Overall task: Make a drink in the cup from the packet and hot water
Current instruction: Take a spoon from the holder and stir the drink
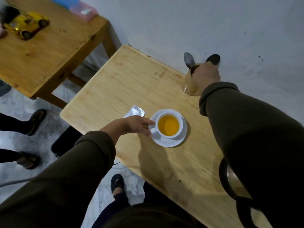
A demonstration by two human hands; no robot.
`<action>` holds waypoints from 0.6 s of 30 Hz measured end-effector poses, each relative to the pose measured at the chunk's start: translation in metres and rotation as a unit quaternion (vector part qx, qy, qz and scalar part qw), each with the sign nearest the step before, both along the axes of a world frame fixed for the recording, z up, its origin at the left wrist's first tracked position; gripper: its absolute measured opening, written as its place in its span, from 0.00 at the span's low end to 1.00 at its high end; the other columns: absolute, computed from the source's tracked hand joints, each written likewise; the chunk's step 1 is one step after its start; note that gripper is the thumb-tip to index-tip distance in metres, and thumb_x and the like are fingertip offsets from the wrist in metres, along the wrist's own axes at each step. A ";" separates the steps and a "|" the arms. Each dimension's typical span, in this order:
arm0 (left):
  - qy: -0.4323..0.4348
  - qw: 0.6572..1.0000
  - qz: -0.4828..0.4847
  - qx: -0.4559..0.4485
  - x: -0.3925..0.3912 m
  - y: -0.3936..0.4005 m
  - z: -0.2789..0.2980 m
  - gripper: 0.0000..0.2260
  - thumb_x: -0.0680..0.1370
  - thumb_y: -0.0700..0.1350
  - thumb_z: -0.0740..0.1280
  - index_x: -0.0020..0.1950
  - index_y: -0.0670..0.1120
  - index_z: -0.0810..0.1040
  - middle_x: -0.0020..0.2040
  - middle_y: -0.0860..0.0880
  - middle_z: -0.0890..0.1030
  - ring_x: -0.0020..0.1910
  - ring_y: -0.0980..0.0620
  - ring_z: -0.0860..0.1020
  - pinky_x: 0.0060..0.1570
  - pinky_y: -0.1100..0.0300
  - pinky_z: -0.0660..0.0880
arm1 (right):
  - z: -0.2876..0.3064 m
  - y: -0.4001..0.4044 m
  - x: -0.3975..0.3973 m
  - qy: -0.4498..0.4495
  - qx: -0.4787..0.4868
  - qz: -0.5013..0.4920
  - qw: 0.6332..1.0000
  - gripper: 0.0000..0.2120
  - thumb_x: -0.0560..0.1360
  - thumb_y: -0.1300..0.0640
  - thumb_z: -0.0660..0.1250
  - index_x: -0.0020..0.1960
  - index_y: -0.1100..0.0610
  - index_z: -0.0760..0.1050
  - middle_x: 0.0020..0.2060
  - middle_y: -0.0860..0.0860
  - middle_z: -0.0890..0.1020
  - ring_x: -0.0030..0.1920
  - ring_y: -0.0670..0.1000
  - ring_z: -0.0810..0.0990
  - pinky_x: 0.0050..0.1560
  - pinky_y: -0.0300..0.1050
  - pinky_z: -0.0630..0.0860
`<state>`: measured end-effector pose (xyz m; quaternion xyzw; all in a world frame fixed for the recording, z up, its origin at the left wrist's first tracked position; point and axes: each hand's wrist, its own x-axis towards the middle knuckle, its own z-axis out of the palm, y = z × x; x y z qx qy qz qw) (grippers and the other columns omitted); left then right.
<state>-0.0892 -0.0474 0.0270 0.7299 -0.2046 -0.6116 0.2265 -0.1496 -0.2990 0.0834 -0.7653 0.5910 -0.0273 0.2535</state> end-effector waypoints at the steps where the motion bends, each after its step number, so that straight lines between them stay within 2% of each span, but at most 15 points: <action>1: -0.001 1.000 -0.005 0.002 0.001 0.000 0.000 0.31 0.70 0.36 0.73 0.72 0.45 0.70 0.66 0.46 0.77 0.67 0.49 0.74 0.68 0.54 0.70 | 0.000 -0.001 0.002 0.007 -0.015 0.015 1.000 0.25 0.71 0.37 0.55 0.61 0.50 0.68 0.50 0.52 0.79 0.45 0.58 0.74 0.55 0.53 0.72; 3: 0.002 1.000 -0.009 0.008 0.003 0.000 -0.001 0.31 0.70 0.36 0.73 0.72 0.46 0.69 0.67 0.46 0.77 0.67 0.49 0.74 0.70 0.52 0.69 | 0.001 -0.002 0.007 0.016 -0.027 -0.015 0.999 0.25 0.70 0.42 0.58 0.62 0.53 0.67 0.49 0.56 0.77 0.47 0.60 0.73 0.56 0.59 0.72; 6: 0.009 1.000 -0.012 0.015 0.004 -0.002 0.000 0.32 0.70 0.36 0.74 0.73 0.45 0.68 0.67 0.46 0.77 0.67 0.48 0.74 0.70 0.51 0.69 | 0.007 -0.001 0.011 -0.004 -0.017 -0.012 1.000 0.18 0.74 0.51 0.58 0.61 0.56 0.70 0.56 0.57 0.76 0.58 0.61 0.71 0.62 0.57 0.68; 9: 0.016 1.000 -0.011 0.017 0.004 -0.003 0.002 0.33 0.70 0.35 0.74 0.73 0.44 0.68 0.68 0.46 0.76 0.68 0.47 0.73 0.70 0.52 0.69 | 0.004 -0.003 0.011 0.022 -0.058 0.049 0.997 0.15 0.77 0.52 0.57 0.55 0.59 0.76 0.56 0.56 0.79 0.57 0.62 0.74 0.62 0.55 0.66; 11: 0.021 1.000 -0.010 0.017 0.005 -0.004 0.002 0.33 0.70 0.35 0.74 0.73 0.44 0.68 0.68 0.46 0.76 0.68 0.48 0.73 0.70 0.52 0.68 | 0.009 -0.004 0.009 0.018 -0.077 0.080 0.994 0.15 0.77 0.52 0.60 0.58 0.60 0.76 0.56 0.56 0.78 0.58 0.61 0.74 0.64 0.55 0.69; 12: 0.020 1.000 -0.014 0.019 0.005 -0.004 0.002 0.33 0.69 0.36 0.74 0.73 0.45 0.69 0.68 0.46 0.76 0.68 0.48 0.73 0.71 0.51 0.68 | 0.010 -0.006 0.009 0.016 -0.083 0.101 0.991 0.15 0.77 0.53 0.61 0.58 0.60 0.77 0.53 0.55 0.78 0.58 0.61 0.75 0.64 0.55 0.70; 14: 0.011 1.000 -0.024 0.018 0.005 -0.004 0.002 0.33 0.68 0.38 0.75 0.72 0.46 0.70 0.68 0.47 0.76 0.68 0.48 0.73 0.71 0.50 0.68 | 0.018 -0.009 0.008 -0.010 -0.079 0.141 0.987 0.14 0.76 0.54 0.62 0.56 0.59 0.78 0.41 0.51 0.76 0.57 0.61 0.77 0.59 0.53 0.73; 15: 0.007 1.000 -0.022 0.014 0.005 -0.003 0.001 0.33 0.68 0.39 0.76 0.72 0.46 0.70 0.68 0.47 0.77 0.68 0.48 0.73 0.71 0.50 0.68 | 0.022 -0.009 0.009 -0.031 -0.084 0.148 0.985 0.13 0.75 0.55 0.63 0.55 0.60 0.79 0.40 0.51 0.76 0.57 0.60 0.77 0.58 0.52 0.74; 17: 0.004 1.000 -0.012 0.001 0.003 -0.002 0.002 0.34 0.66 0.44 0.77 0.71 0.46 0.71 0.68 0.47 0.76 0.69 0.48 0.72 0.71 0.51 0.68 | 0.031 -0.010 0.011 -0.092 -0.116 0.135 0.980 0.11 0.75 0.55 0.66 0.54 0.60 0.79 0.50 0.55 0.78 0.54 0.58 0.78 0.54 0.47 0.75; 18: 0.005 1.000 -0.010 -0.006 0.002 -0.002 0.003 0.35 0.65 0.47 0.77 0.71 0.46 0.71 0.68 0.47 0.75 0.69 0.48 0.72 0.71 0.51 0.68 | 0.036 -0.010 0.011 -0.118 -0.129 0.123 0.977 0.10 0.75 0.56 0.67 0.54 0.59 0.78 0.52 0.54 0.77 0.52 0.54 0.78 0.50 0.41 0.74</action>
